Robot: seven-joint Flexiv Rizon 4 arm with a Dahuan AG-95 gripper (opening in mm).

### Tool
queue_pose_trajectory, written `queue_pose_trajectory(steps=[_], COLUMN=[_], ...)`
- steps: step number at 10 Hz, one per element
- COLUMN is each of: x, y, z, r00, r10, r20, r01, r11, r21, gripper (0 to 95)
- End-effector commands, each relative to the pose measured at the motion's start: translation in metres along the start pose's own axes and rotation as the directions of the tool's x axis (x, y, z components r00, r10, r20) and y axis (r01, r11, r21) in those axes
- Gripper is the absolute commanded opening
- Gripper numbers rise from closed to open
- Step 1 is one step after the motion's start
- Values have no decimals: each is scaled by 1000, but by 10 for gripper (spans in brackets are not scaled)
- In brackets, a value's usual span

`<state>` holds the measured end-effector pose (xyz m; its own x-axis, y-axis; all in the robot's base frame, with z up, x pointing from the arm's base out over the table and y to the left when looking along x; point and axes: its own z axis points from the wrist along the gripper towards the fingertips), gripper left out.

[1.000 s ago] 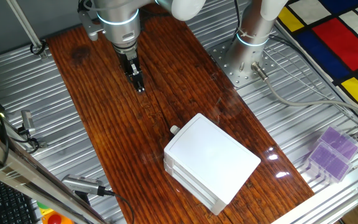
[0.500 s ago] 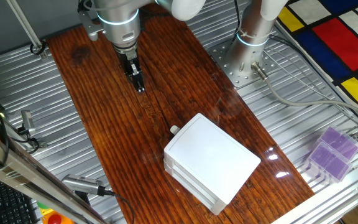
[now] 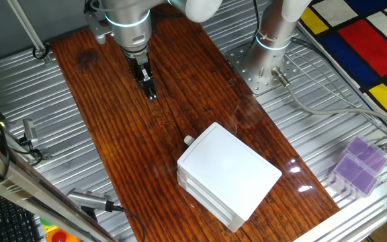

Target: Take something out of a drawer

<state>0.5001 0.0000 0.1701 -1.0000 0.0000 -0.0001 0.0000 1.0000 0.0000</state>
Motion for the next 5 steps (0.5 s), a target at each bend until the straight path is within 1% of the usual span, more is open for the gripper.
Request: queue_pose_trajectory(steps=[1,3,5], x=[0,0,0], y=[0,0,0], z=[0,0,-1], r00=[865,864,863], r10=[-491,-495,-496], r20=[103,94,94], r01=[501,503,505], r11=[852,853,852], r21=[-153,-137,-136], gripper=[0,0,0])
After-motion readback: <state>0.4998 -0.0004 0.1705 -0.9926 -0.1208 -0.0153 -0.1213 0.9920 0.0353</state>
